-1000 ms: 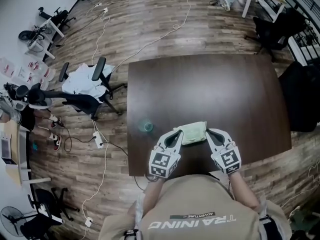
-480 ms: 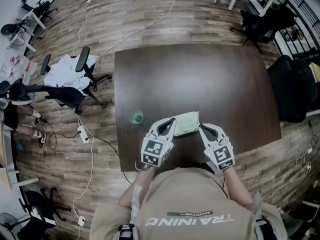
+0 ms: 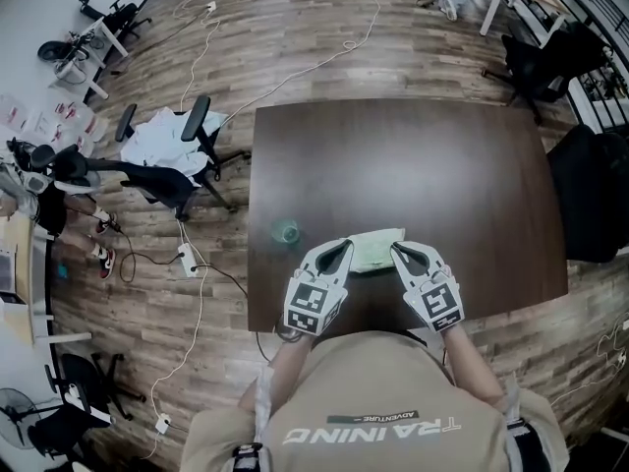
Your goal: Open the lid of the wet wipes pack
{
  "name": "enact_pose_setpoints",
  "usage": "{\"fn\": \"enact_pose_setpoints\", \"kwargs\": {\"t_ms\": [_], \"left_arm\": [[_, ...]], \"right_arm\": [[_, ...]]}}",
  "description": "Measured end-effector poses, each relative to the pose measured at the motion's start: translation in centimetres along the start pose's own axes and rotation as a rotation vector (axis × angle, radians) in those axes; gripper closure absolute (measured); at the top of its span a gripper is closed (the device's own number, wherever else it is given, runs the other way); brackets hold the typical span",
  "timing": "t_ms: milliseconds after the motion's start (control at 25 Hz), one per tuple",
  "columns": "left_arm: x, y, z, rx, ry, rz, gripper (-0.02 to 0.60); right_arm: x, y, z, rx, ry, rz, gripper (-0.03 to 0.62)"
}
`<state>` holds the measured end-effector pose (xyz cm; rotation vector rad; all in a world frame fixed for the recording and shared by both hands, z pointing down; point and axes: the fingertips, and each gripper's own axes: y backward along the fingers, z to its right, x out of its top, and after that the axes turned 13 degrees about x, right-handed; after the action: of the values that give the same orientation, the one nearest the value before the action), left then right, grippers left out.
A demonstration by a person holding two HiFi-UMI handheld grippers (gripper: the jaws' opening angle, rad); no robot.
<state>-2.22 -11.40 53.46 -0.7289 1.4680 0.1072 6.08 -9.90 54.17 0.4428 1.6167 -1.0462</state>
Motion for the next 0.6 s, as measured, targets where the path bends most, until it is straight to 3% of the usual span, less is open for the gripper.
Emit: {"fn": "enact_pose_setpoints", "kwargs": {"t_ms": [240,440,600], "left_arm": [[0.6,-0.4,0.4,0.041,-0.012,-0.009,0.572],[-0.5,-1.1,1.6,0.051,-0.075,-0.043,0.572],[-0.2,-2.2,1.7,0.049,-0.050,-0.040,0.572]], "right_arm": [[-1.2,0.2,0.9,0.037,-0.019,-0.002,0.579],[-2.8,0.0,1.3,0.065,-0.033,-0.023,0.579],[-2.9,-0.4,2.4,0.073,-0.029,-0.022,0.579]]}}
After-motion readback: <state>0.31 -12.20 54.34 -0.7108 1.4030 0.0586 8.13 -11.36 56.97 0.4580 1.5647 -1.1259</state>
